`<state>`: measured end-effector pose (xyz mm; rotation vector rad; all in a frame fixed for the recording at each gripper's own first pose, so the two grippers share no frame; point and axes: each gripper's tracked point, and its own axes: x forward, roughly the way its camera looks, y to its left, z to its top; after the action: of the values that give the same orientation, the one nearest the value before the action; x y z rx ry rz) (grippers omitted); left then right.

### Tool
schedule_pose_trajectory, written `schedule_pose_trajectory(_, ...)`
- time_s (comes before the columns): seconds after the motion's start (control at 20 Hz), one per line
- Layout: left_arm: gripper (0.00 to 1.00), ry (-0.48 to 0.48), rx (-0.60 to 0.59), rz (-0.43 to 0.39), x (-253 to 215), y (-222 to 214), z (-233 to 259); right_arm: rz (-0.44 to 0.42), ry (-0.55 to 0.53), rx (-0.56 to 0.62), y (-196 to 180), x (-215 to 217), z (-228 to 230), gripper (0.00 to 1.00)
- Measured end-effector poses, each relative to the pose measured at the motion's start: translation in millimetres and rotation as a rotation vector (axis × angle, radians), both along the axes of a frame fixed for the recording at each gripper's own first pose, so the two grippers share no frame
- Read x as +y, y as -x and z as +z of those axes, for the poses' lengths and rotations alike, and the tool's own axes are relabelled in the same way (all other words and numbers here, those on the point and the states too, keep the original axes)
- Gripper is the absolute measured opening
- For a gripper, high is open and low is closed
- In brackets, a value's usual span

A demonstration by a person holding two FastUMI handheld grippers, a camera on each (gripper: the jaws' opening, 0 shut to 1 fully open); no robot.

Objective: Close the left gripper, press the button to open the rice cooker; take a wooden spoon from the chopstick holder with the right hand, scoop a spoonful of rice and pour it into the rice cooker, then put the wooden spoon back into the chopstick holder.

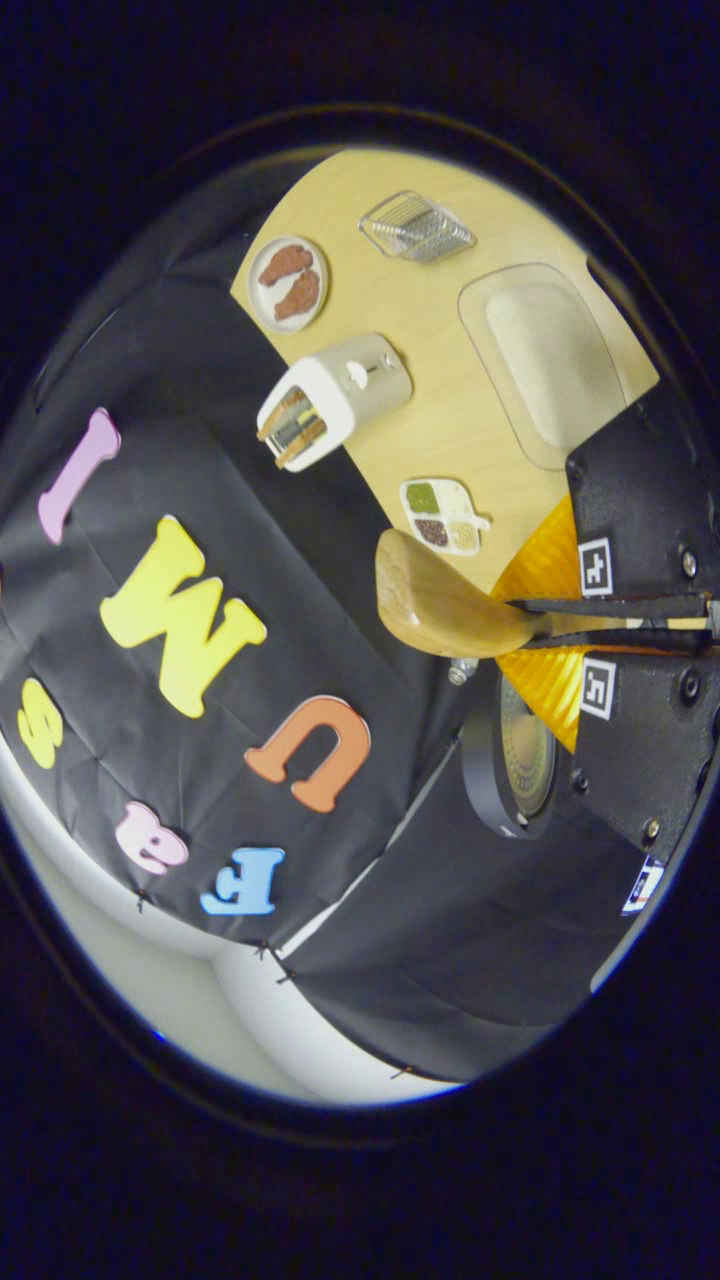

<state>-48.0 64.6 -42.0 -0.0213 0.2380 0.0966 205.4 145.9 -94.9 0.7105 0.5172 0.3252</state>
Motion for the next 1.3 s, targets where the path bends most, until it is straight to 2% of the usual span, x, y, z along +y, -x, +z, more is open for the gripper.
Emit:
schedule_pose_trajectory(0.15, 0.95, -0.005, 0.002, 0.025, 3.3, 8.6, -3.6, 0.064, 0.060, -0.022, -10.4, 45.8, 3.1, 0.09)
schedule_pose_trajectory(0.4, 0.94, -0.033, 0.017, 0.101, 25.2, 21.4, -16.5, 0.127, 0.274, -0.063, -27.9, 89.4, -18.7, 0.09)
schedule_pose_trajectory(0.85, 0.95, 0.008, 0.042, 0.200, 60.5, 34.8, -26.5, 0.228, 0.585, -0.244, -21.5, 132.5, -20.9, 0.09)
schedule_pose_trajectory(0.95, 0.95, 0.008, 0.040, 0.206, 65.6, 37.9, -28.6, 0.253, 0.668, -0.314, -17.3, 140.7, -15.5, 0.09)
schedule_pose_trajectory(1.3, 0.95, 0.012, 0.034, 0.219, 74.5, 38.8, -26.5, 0.319, 0.852, -0.485, -0.5, 167.4, -11.5, 0.09)
